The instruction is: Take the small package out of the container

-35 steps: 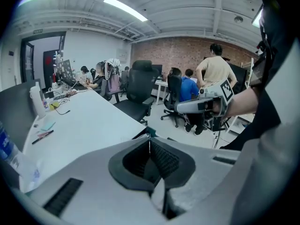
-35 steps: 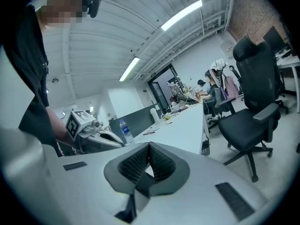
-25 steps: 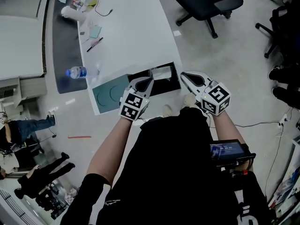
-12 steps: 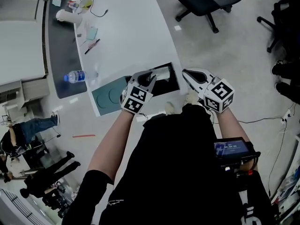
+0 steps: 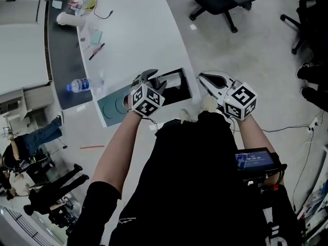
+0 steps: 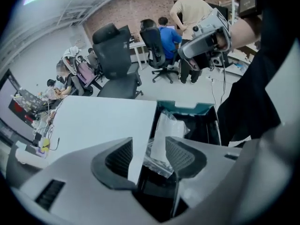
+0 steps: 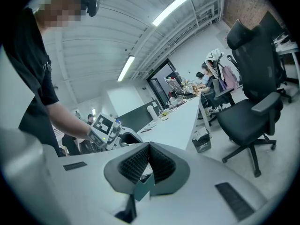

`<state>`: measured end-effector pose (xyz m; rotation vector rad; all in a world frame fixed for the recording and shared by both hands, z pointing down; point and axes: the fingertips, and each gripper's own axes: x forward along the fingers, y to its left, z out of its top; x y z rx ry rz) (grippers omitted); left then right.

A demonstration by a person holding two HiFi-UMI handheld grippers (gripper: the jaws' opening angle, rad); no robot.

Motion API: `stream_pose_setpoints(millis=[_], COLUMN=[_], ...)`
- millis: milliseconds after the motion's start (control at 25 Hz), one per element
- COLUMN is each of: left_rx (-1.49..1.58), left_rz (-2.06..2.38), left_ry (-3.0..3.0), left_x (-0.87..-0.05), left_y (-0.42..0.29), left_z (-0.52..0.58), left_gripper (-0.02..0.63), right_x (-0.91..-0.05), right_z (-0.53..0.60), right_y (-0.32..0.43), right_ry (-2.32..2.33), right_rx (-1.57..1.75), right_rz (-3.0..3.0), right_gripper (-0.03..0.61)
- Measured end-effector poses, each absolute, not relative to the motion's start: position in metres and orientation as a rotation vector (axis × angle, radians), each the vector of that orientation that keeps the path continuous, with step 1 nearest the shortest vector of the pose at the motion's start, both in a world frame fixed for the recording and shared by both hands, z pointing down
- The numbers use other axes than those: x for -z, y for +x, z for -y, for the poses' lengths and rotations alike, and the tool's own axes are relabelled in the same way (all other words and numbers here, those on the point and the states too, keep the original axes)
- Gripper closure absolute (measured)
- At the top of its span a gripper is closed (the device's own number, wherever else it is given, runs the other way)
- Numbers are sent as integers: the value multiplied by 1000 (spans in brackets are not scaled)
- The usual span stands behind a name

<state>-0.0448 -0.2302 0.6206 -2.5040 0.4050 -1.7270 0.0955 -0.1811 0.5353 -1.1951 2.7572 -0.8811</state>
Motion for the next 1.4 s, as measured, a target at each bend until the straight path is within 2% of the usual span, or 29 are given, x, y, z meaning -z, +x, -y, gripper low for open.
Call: stream_pose_setpoints(millis=[160, 400, 1080, 1400], left_rx=[1806, 1831, 1735, 1689], left_rz=[-339, -313, -340, -365], left_ry=[-2422, -2294, -2270, -2326], left_x=[-631, -633, -611, -605], left_y=[-49, -54, -63, -67], left_z=[230, 225, 210, 194], left_gripper=[398, 511, 586, 598], right_x=[-536, -538, -531, -531], right_z=[180, 179, 172, 162], right_y=[100, 109, 91, 79], right_ry=[-1191, -1200, -1170, -1163], right_rx=[888, 896, 876, 868], right_rz=[-2757, -2740, -2761, -2789], right_gripper=[552, 552, 552, 552])
